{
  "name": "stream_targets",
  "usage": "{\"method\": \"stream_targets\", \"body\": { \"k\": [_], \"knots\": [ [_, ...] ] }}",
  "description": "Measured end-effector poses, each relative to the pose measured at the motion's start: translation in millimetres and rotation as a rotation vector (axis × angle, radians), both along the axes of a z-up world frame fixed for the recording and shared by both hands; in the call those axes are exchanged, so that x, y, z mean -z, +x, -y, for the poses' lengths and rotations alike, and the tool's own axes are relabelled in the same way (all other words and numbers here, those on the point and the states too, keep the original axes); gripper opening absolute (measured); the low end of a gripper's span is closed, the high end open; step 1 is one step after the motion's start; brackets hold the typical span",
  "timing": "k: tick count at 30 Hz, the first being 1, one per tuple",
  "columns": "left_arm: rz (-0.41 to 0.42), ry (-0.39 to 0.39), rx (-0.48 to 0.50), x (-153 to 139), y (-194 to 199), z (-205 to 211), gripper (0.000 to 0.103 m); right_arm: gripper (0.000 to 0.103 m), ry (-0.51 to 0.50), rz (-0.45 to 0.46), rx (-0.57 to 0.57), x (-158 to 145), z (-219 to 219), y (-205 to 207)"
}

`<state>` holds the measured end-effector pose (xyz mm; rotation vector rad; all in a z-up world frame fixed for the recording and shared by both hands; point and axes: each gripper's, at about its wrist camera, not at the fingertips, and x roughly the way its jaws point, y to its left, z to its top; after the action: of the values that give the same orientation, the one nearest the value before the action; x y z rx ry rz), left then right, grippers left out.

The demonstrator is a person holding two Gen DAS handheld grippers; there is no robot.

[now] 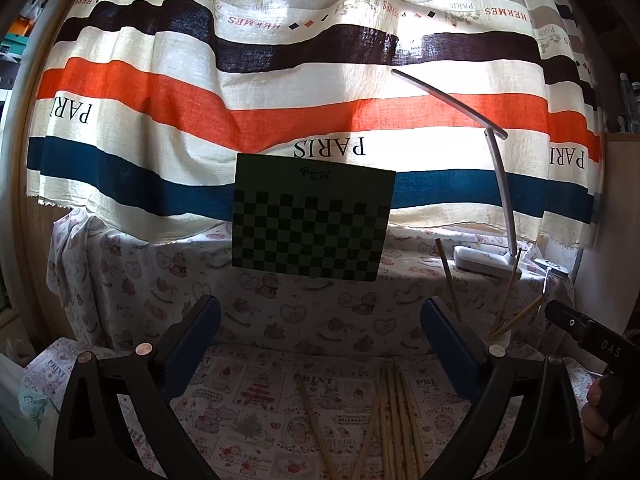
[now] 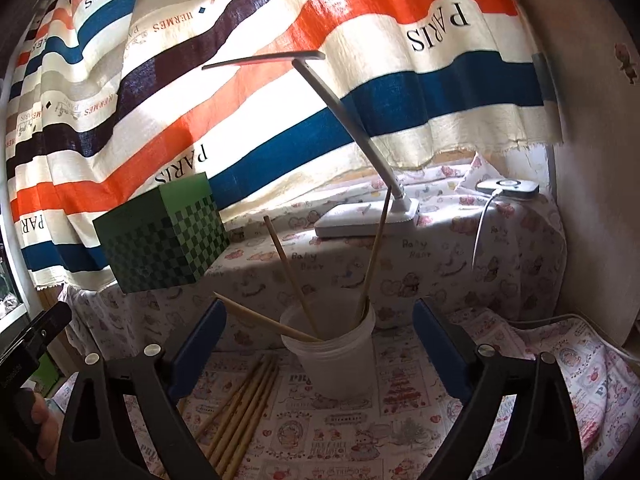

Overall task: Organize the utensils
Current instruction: 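Move both open tools back over the loose chopsticks on the table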

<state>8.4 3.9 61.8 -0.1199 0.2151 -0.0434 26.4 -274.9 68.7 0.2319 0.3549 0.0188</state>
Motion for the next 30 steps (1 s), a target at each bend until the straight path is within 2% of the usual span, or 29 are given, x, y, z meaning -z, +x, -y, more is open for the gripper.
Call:
{"method": "stream_targets", "body": {
  "k": [3, 6, 8, 12, 17, 20, 24, 27, 30],
  "knots": [
    [-0.01, -0.028, -0.013, 5, 1, -5, 0.102, 0.095, 0.036, -0.041, 0.024, 8, 11, 8],
    [-0.028, -0.024, -0.059, 12, 7, -10, 0.102, 0.095, 0.068, -0.025, 0.167, 12, 23, 3],
    [-0.056, -0.035, -0.104, 18, 13, -16, 0.102, 0.095, 0.074, -0.041, 0.206, 17, 28, 6],
    [-0.097, -0.087, -0.09, 25, 22, -26, 0.102, 0.095, 0.098, -0.107, 0.145, 30, 29, 21],
    [-0.162, -0.046, -0.027, 35, 40, -19, 0.102, 0.095, 0.066, -0.192, 0.074, 49, 14, 36],
    [-0.242, -0.052, -0.029, 46, 52, -18, 0.102, 0.096, 0.014, -0.214, 0.041, 56, 0, 39],
    [-0.423, -0.021, -0.064, 67, 74, -19, 0.102, 0.095, 0.01, -0.256, -0.002, 64, -10, 40],
    [-0.491, -0.067, -0.024, 79, 81, -20, 0.102, 0.095, 0.026, -0.288, -0.014, 68, -11, 44],
    [-0.537, -0.045, 0.029, 84, 83, -10, 0.102, 0.095, -0.011, -0.29, -0.003, 68, -14, 46]
  ]
}}
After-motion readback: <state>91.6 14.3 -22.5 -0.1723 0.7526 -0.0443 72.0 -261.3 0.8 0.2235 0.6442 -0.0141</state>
